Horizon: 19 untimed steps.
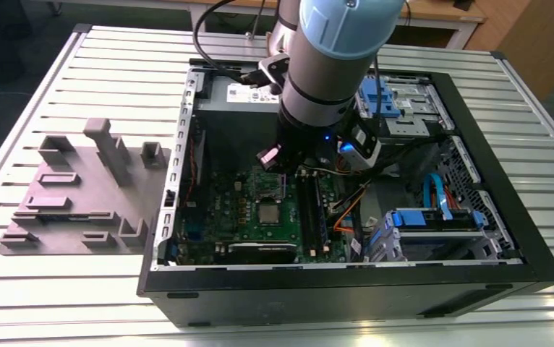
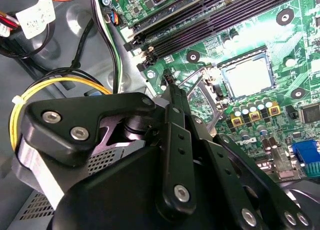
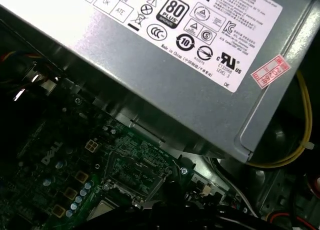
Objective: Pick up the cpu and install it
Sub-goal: 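Close the cpu cover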
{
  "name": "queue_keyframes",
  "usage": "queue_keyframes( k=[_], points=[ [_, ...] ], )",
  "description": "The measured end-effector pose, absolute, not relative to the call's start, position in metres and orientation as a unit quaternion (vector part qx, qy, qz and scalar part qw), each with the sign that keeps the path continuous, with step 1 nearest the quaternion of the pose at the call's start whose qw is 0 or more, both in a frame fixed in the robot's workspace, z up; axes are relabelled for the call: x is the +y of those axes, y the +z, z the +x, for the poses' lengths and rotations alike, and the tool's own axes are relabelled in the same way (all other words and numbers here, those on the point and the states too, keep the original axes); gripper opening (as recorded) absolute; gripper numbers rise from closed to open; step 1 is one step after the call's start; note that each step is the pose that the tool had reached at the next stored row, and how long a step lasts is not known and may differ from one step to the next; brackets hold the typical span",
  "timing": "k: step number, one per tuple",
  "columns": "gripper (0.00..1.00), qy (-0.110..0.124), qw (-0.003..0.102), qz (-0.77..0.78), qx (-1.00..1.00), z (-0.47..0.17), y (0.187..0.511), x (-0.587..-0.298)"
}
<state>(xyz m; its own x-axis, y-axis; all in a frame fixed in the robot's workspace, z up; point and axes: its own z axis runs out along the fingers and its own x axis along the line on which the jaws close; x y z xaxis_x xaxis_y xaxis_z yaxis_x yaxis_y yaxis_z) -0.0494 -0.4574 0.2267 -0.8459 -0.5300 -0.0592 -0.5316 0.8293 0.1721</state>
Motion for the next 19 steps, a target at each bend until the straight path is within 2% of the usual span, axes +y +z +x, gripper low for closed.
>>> queue_keyframes(
  k=[19],
  points=[
    [0.1, 0.091, 0.001, -0.313, 0.945, -0.047, 0.2267, -0.4577]
  ],
)
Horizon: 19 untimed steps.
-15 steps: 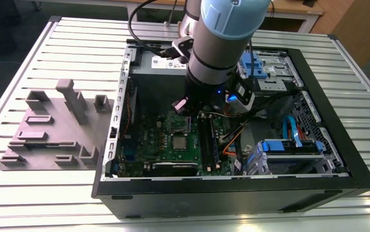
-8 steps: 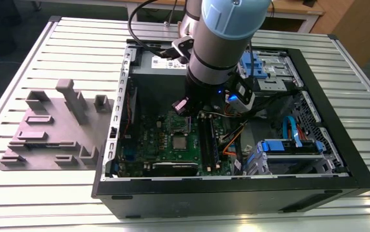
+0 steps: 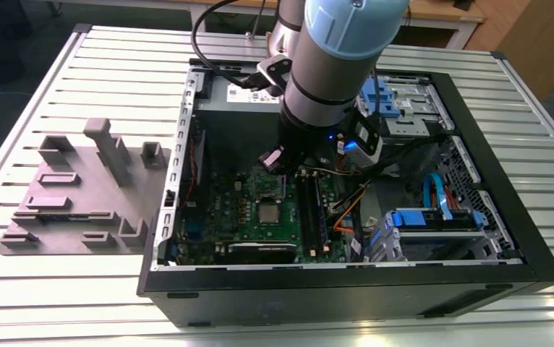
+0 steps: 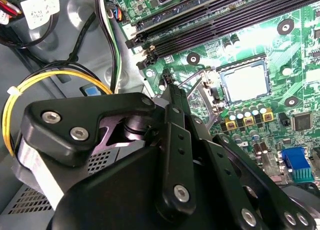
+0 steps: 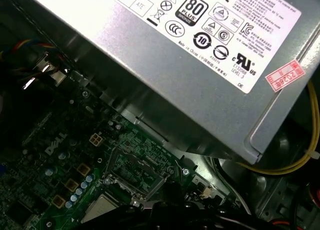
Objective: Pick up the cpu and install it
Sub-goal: 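Close the cpu cover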
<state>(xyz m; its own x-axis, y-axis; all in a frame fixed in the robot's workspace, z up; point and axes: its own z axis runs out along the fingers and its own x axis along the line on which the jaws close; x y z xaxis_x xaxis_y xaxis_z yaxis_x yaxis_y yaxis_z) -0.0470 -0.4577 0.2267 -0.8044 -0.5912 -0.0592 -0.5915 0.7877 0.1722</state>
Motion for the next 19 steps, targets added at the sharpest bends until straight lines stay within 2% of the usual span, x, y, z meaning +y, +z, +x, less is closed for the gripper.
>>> queue_keyframes(
  k=[19],
  points=[
    [0.1, 0.091, 0.0, -0.325, 0.941, -0.0469, 0.2272, -0.4645]
  ],
)
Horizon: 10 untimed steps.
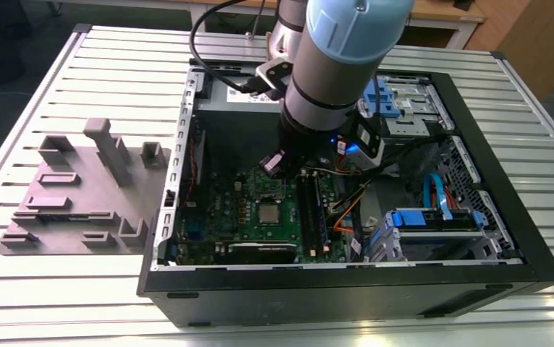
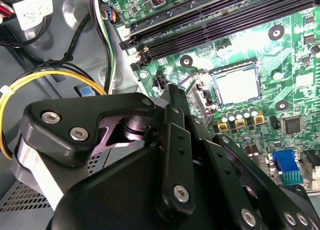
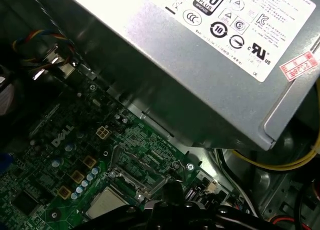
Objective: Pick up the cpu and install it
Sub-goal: 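Close the cpu cover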
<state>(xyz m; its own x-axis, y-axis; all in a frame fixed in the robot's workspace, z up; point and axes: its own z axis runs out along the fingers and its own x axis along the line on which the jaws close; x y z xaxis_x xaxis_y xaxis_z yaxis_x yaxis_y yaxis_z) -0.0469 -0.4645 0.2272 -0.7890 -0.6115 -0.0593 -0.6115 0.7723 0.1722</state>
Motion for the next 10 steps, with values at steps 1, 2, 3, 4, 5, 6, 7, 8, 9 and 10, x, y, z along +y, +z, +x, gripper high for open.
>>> queue_keyframes(
  k=[1, 2, 3, 4, 5, 6, 7, 8, 9, 10],
  points=[
    [0.1, -0.091, 0.0, 0.326, -0.941, -0.0469, 0.2272, -0.4648],
    [0.1, -0.091, 0.0, 0.327, -0.941, -0.0469, 0.2272, -0.4651],
    [0.1, -0.091, 0.0, 0.327, -0.94, -0.0469, 0.2272, -0.4653],
    [0.1, -0.091, 0.0, 0.328, -0.94, -0.0468, 0.2272, -0.4656],
    [0.1, -0.091, 0.0, 0.329, -0.94, -0.0468, 0.2272, -0.4659],
    [0.1, -0.091, 0.001, 0.33, -0.94, -0.0468, 0.2272, -0.4661],
    [0.1, -0.091, 0.001, 0.331, -0.939, -0.0467, 0.2272, -0.4664],
    [0.1, -0.091, 0.001, 0.331, -0.939, -0.0466, 0.2272, -0.4667],
    [0.1, -0.091, 0.001, 0.332, -0.939, -0.0466, 0.2272, -0.467],
    [0.1, -0.091, 0.001, 0.333, -0.939, -0.0464, 0.2272, -0.4672]
  ],
)
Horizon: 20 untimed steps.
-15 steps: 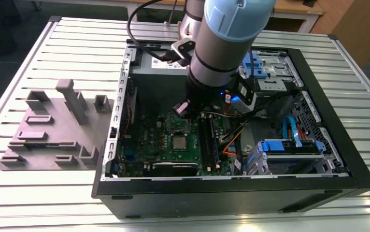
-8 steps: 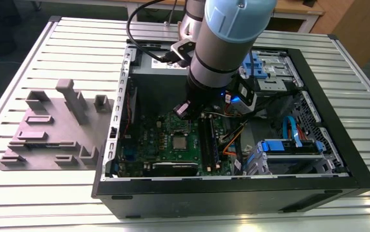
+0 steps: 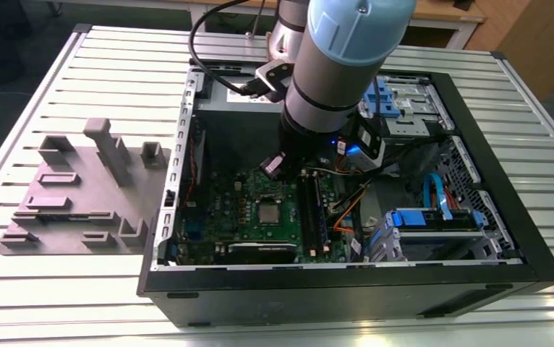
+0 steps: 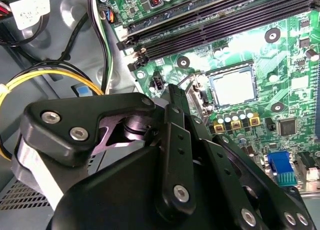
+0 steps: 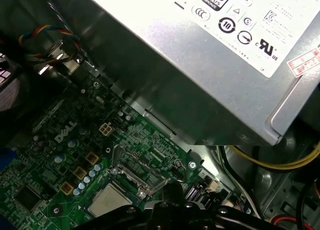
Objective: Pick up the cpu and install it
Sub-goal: 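Close the cpu cover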
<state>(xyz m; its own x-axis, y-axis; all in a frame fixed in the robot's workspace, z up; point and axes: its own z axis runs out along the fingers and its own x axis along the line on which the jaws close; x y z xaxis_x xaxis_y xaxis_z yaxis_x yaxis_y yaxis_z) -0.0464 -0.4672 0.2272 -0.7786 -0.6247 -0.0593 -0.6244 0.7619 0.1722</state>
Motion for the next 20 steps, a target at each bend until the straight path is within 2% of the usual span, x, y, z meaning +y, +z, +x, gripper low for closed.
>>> queue_keyframes(
  k=[20],
  points=[
    [0.1, -0.091, 0.003, 0.356, -0.93, -0.0442, 0.2272, -0.4704]
  ],
)
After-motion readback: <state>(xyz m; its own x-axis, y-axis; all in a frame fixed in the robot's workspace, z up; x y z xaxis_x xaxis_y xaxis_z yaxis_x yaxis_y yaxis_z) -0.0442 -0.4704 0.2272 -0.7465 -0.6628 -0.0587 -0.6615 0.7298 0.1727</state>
